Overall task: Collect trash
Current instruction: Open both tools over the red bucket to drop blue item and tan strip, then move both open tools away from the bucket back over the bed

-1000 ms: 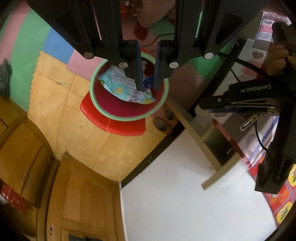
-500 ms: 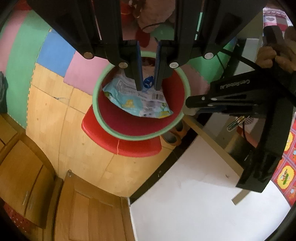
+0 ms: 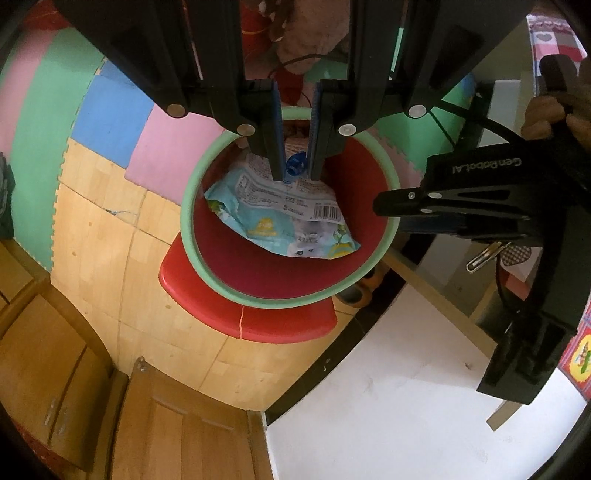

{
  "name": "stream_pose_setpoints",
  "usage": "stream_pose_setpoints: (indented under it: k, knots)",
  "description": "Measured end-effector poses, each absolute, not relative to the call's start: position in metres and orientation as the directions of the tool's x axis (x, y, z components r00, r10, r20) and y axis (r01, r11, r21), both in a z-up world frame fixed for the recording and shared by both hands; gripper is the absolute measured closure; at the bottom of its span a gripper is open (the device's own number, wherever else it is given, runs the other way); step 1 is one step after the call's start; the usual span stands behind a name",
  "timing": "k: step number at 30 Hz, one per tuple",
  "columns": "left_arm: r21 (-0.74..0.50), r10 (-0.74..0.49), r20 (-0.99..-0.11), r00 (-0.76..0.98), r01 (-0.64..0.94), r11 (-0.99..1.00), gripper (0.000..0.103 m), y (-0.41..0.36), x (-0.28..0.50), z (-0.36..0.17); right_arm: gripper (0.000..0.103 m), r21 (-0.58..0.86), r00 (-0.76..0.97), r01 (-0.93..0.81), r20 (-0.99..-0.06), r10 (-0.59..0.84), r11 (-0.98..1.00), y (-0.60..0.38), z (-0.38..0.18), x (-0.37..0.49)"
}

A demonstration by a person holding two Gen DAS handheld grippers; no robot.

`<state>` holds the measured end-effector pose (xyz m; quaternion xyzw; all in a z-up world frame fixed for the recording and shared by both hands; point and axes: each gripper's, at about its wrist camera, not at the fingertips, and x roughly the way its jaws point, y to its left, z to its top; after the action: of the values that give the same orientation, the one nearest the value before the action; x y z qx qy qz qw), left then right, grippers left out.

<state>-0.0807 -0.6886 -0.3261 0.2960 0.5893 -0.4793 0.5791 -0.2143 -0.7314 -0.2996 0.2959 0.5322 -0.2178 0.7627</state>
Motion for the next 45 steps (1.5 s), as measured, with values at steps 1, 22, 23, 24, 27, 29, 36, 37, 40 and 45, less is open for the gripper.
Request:
stream_pose_setpoints:
  k: [1, 22, 23, 24, 27, 29, 36, 37, 40, 45]
  knots:
    - [-0.221, -0.206, -0.967, -0.153, 0.904, 0.366, 0.065, -0.688, -0.080, -0.326, 0.090, 0.220, 0.338, 0.647, -0.941, -0.016, 0.730, -0.731, -0.301, -0.214]
    - [-0.186, -0.214, -0.971, -0.103, 0.891, 0.413, 0.060, -0.676, -0.072, -0.310, 0.073, 0.228, 0.341, 0.654, -0.940, -0.013, 0.721, -0.728, -0.300, -0.208]
    - [-0.185, -0.214, -0.972, -0.101, 0.891, 0.416, 0.059, -0.674, -0.071, -0.308, 0.073, 0.225, 0.342, 0.653, -0.939, -0.016, 0.723, -0.727, -0.299, -0.208]
    - [-0.185, -0.215, -0.971, -0.101, 0.890, 0.417, 0.059, -0.674, -0.071, -0.306, 0.073, 0.224, 0.344, 0.652, -0.939, -0.018, 0.724, -0.727, -0.298, -0.207]
    - [-0.185, -0.219, -0.971, -0.098, 0.886, 0.424, 0.059, -0.670, -0.070, -0.301, 0.073, 0.226, 0.350, 0.650, -0.937, -0.022, 0.726, -0.727, -0.292, -0.207]
    - [-0.183, -0.221, -0.971, -0.095, 0.886, 0.425, 0.059, -0.669, -0.071, -0.297, 0.073, 0.231, 0.354, 0.653, -0.935, -0.022, 0.722, -0.726, -0.288, -0.208]
    - [-0.191, -0.250, -0.965, -0.085, 0.879, 0.437, 0.059, -0.660, -0.070, -0.275, 0.073, 0.230, 0.376, 0.649, -0.926, -0.043, 0.725, -0.721, -0.264, -0.207]
    - [-0.192, -0.255, -0.963, -0.084, 0.878, 0.439, 0.059, -0.658, -0.070, -0.272, 0.073, 0.231, 0.381, 0.647, -0.924, -0.046, 0.727, -0.720, -0.260, -0.206]
    - [-0.196, -0.272, -0.959, -0.077, 0.873, 0.446, 0.059, -0.652, -0.070, -0.257, 0.073, 0.227, 0.393, 0.637, -0.918, -0.056, 0.737, -0.716, -0.248, -0.204]
    - [-0.201, -0.303, -0.951, -0.057, 0.861, 0.467, 0.059, -0.638, -0.066, -0.233, 0.073, 0.223, 0.424, 0.619, -0.902, -0.082, 0.753, -0.708, -0.222, -0.200]
